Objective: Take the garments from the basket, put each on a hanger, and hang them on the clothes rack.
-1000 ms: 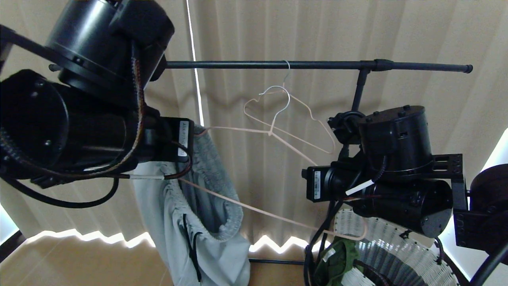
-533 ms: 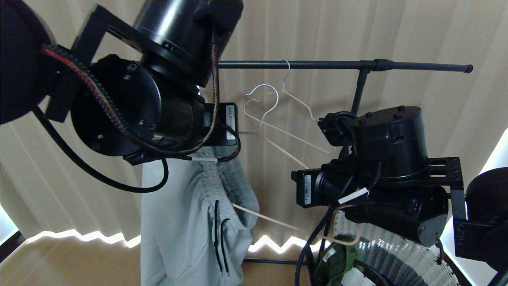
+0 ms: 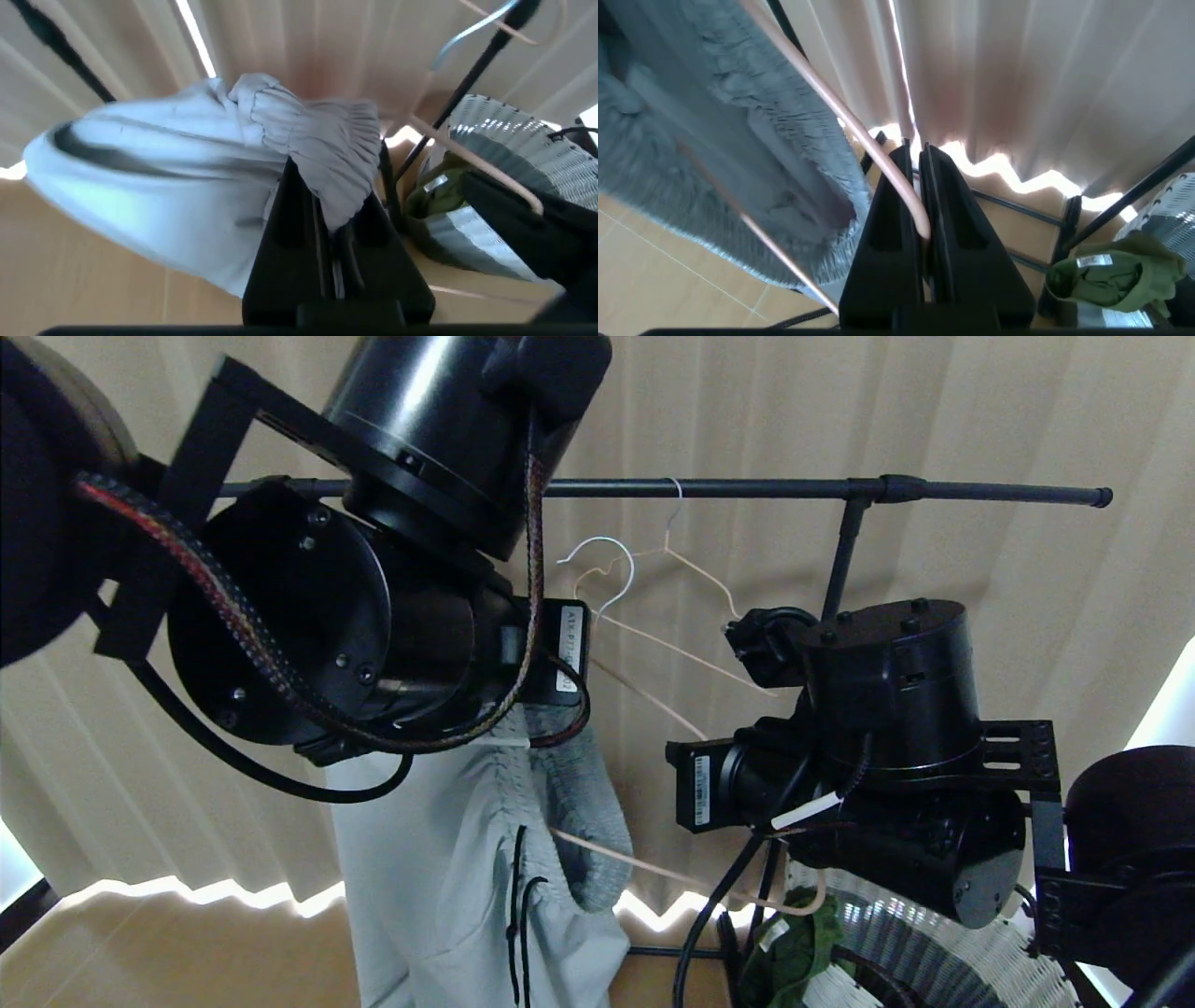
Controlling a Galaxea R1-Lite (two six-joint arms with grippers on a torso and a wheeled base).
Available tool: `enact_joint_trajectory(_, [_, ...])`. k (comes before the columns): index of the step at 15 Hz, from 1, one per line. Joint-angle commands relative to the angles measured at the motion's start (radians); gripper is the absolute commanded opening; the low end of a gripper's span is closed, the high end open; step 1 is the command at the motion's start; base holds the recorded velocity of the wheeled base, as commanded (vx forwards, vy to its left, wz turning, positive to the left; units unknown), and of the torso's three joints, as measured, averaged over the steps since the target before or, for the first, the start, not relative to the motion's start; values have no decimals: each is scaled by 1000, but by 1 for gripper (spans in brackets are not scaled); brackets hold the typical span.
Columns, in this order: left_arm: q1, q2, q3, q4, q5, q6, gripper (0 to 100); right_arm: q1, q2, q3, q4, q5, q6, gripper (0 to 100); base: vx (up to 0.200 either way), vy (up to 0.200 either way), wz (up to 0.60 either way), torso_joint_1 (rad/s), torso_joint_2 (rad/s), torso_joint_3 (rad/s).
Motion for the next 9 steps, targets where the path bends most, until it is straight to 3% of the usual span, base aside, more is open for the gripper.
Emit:
enact_joint_trajectory(1, [-9,-42,70,-28,1,63,0,0,-3,5,0,0,-18,0,0,0,0,0,0,0])
enact_joint_trajectory(4, [-3,-99,179,-162,-1,200,0,0,-26,25,0,0,-49,0,0,0,0,0,0,0])
enact_joint_trajectory(9, [-1,-122,347,-439,-7,318,0,-3,-21,34,-43,1,-89,0,0,0,0,0,0,0])
